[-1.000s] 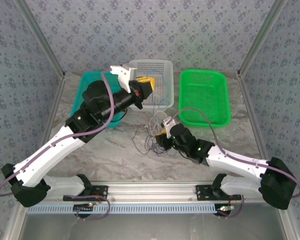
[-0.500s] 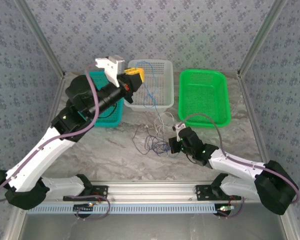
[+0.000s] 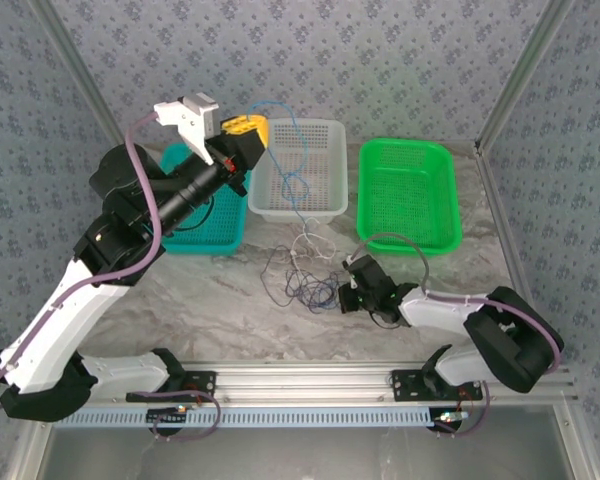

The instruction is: Untangle the cables

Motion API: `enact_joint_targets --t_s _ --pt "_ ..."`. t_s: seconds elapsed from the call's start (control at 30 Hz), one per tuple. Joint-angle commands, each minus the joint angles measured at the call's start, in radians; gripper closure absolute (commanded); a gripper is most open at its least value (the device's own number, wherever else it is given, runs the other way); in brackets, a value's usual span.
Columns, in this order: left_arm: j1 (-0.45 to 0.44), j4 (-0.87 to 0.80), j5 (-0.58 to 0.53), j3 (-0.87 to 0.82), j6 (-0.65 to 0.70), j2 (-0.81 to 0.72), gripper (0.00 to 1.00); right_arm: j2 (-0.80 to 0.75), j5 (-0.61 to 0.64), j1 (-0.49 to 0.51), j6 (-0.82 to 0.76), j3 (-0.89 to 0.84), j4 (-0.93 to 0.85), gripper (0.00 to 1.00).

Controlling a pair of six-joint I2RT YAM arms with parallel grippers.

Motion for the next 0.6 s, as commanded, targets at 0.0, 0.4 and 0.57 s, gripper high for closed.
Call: enact_joint_targets --t_s 0.0,0.4,0.57 --pt "0.006 0.012 -0.022 0.034 0.023 -0.016 1.0 0.058 -0.009 0.022 0.015 0.004 -0.009 1.0" --pt "0.008 0.068 0.021 -0.08 -0.031 -0.045 1.0 -0.001 -0.008 0.075 -0.012 0.028 -0.043 0.75" --pt "0.007 0.126 0.046 -0.202 -0.103 -0.059 1.0 -0.124 -0.003 0.105 -0.047 0.096 -0.126 0.47"
